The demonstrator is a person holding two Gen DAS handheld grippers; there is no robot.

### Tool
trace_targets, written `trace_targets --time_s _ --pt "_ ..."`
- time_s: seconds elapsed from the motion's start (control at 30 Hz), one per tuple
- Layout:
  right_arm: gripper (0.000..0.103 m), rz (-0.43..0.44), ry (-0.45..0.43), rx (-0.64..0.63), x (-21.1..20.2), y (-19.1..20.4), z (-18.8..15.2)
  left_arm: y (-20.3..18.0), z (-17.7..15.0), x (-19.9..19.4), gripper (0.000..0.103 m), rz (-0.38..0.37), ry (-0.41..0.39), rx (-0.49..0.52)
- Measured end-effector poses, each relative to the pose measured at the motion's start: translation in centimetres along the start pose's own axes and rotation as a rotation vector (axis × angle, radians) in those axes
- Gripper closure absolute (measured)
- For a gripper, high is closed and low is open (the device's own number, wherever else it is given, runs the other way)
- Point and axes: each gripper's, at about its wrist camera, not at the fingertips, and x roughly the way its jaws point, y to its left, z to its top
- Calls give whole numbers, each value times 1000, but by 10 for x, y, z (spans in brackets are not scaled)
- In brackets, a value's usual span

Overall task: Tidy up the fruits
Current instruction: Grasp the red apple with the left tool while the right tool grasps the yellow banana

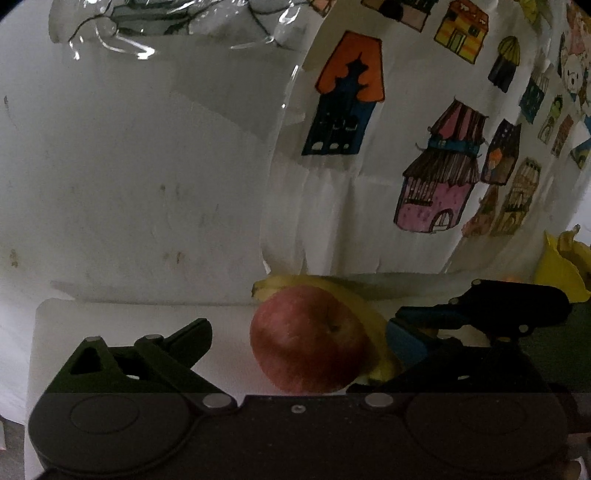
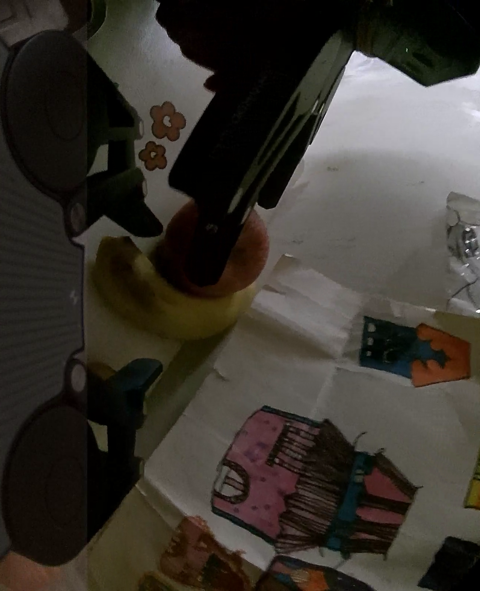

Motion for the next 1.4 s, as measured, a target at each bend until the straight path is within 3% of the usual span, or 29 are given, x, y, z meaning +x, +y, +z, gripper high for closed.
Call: trace_targets --time_s 0.33,0.4,0.47,0.9,1.13,1.4 --pt "38 17 4 10 3 2 1 6 -2 1 14 -29 26 -13" --pt "38 26 4 18 5 2 3 6 -1 5 18 -33 39 -26" --pt "39 33 8 30 7 2 4 8 -1 7 29 -71 55 -57" --pt "55 20 37 42 -2 1 -1 11 -13 -16 30 -61 83 -83" --pt "54 18 55 40 -8 3 -3 19 -26 -35 30 -69 93 -99" --pt "53 17 38 77 16 -1 12 20 -23 -31 29 -77 84 -113"
